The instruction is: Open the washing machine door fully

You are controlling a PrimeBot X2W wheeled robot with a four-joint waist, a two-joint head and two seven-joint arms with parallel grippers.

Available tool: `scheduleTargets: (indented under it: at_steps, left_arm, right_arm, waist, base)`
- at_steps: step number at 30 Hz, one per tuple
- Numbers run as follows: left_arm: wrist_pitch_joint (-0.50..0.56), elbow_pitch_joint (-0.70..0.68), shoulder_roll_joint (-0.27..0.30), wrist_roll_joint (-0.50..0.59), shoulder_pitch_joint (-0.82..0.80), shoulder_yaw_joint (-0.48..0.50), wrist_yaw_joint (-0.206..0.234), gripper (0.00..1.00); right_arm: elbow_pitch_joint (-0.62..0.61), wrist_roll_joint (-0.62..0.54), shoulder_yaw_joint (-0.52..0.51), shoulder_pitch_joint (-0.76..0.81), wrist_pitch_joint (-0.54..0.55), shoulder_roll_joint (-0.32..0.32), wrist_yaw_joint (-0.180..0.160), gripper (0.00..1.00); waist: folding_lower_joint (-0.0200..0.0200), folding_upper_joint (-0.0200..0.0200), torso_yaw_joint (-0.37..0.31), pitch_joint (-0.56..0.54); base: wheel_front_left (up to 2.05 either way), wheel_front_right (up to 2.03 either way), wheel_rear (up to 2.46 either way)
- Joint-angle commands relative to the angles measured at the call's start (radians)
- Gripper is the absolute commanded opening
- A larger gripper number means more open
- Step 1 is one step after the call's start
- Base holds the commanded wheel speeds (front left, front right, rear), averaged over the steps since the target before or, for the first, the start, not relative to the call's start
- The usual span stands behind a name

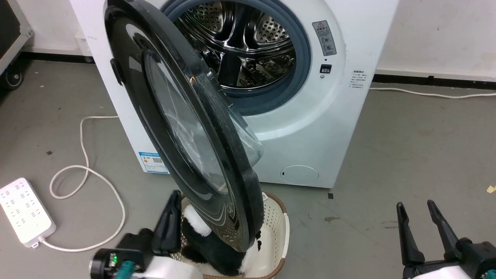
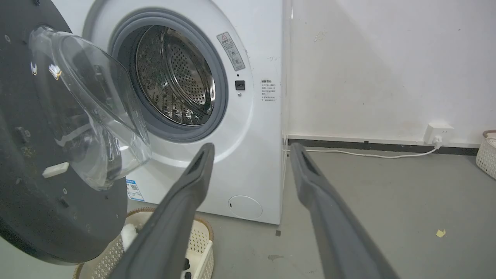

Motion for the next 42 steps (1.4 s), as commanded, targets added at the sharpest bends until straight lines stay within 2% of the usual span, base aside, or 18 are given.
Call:
scheduleTargets:
  at_steps: [1, 3, 5, 9, 13, 18, 19, 20, 22, 23, 24, 25, 29, 34, 42]
  left_arm:
    - [-0.006, -0.025, 0.002, -0.019, -0.001, 0.013, 0.005, 0.00]
    - [-0.006, -0.069, 0.002, -0.054, -0.013, 0.036, 0.015, 0.00]
    - [-0.006, -0.131, 0.002, -0.140, -0.033, 0.071, 0.036, 0.00]
    - [-0.006, -0.255, 0.002, -0.141, -0.094, 0.118, 0.048, 0.00]
    - [-0.006, -0.381, 0.002, -0.117, -0.160, 0.125, 0.065, 0.00]
    - [-0.006, -0.473, 0.002, -0.087, -0.213, 0.084, 0.077, 0.00]
    - [-0.006, -0.493, 0.002, -0.077, -0.229, 0.045, 0.081, 0.00]
    - [-0.006, -0.493, 0.002, -0.077, -0.229, 0.045, 0.081, 0.00]
    - [-0.006, -0.485, 0.002, -0.087, -0.237, -0.036, 0.081, 0.00]
    - [-0.006, -0.485, 0.002, -0.087, -0.237, -0.036, 0.081, 0.00]
    - [-0.006, -0.459, 0.002, -0.082, -0.235, -0.101, 0.075, 0.00]
    - [-0.006, -0.459, 0.002, -0.082, -0.235, -0.101, 0.075, 0.00]
    - [-0.006, -0.349, 0.002, -0.103, -0.213, -0.229, 0.080, 0.00]
    - [0.004, -0.154, 0.002, -0.191, -0.201, -0.363, 0.095, 0.00]
    - [0.018, 0.122, 0.002, -0.287, -0.245, -0.428, 0.147, 0.00]
  right_arm:
    - [0.001, 0.005, 0.002, 0.003, -0.004, 0.006, 0.001, 1.00]
    - [0.002, 0.005, 0.005, 0.002, -0.004, 0.006, 0.001, 1.00]
    - [0.003, 0.006, 0.008, 0.000, -0.004, 0.006, 0.001, 1.00]
    - [0.006, 0.006, 0.011, -0.005, -0.004, 0.006, 0.001, 1.00]
    - [0.010, 0.008, 0.013, -0.010, -0.004, 0.006, 0.001, 1.00]
    - [0.013, 0.010, 0.017, -0.012, -0.005, 0.006, 0.001, 1.00]
    - [0.014, 0.011, 0.017, -0.013, -0.005, 0.006, 0.001, 1.00]
    - [0.014, 0.011, 0.017, -0.013, -0.005, 0.006, 0.001, 1.00]
    - [0.017, 0.011, 0.016, -0.011, -0.005, 0.006, 0.001, 1.00]
    - [0.017, 0.011, 0.016, -0.011, -0.005, 0.006, 0.001, 1.00]
    - [0.019, 0.011, 0.014, -0.011, -0.005, 0.006, 0.001, 1.00]
    - [0.019, 0.011, 0.014, -0.011, -0.005, 0.006, 0.001, 1.00]
    - [0.024, 0.013, 0.014, -0.013, -0.005, 0.006, 0.001, 1.00]
    - [0.026, 0.018, 0.013, -0.019, -0.005, 0.006, 0.001, 1.00]
    - [0.030, 0.024, 0.016, -0.030, -0.005, 0.006, 0.001, 1.00]
  waist:
    - [0.0000, 0.0000, 0.000, -0.001]
    - [0.0000, 0.0000, -0.001, -0.001]
    - [0.0000, 0.0000, -0.003, -0.001]
    - [0.0000, 0.0000, -0.010, -0.002]
    - [0.0000, 0.0000, -0.023, -0.001]
    - [0.0000, 0.0000, -0.036, 0.001]
    - [0.0000, 0.0000, -0.042, 0.002]
    - [0.0000, 0.0000, -0.042, 0.002]
    - [0.0000, 0.0000, -0.050, 0.003]
    - [0.0000, 0.0000, -0.050, 0.003]
    - [0.0000, 0.0000, -0.053, 0.004]
    - [0.0000, 0.0000, -0.053, 0.004]
    - [0.0000, 0.0000, -0.061, 0.008]
    - [0.0000, 0.0000, -0.070, 0.020]
    - [0.0000, 0.0000, -0.079, 0.046]
  base:
    - [0.00, 0.00, 0.00]
    - [0.00, 0.00, 0.00]
    - [0.00, 0.00, 0.00]
    - [0.00, 0.00, 0.00]
    - [0.00, 0.00, 0.00]
    - [0.00, 0.00, 0.00]
    - [0.00, 0.00, 0.00]
    - [0.00, 0.00, 0.00]
    - [0.00, 0.00, 0.00]
    - [0.00, 0.00, 0.00]
    - [0.00, 0.00, 0.00]
    - [0.00, 0.00, 0.00]
    - [0.00, 0.00, 0.00]
    - [0.00, 0.00, 0.00]
    - [0.00, 0.00, 0.00]
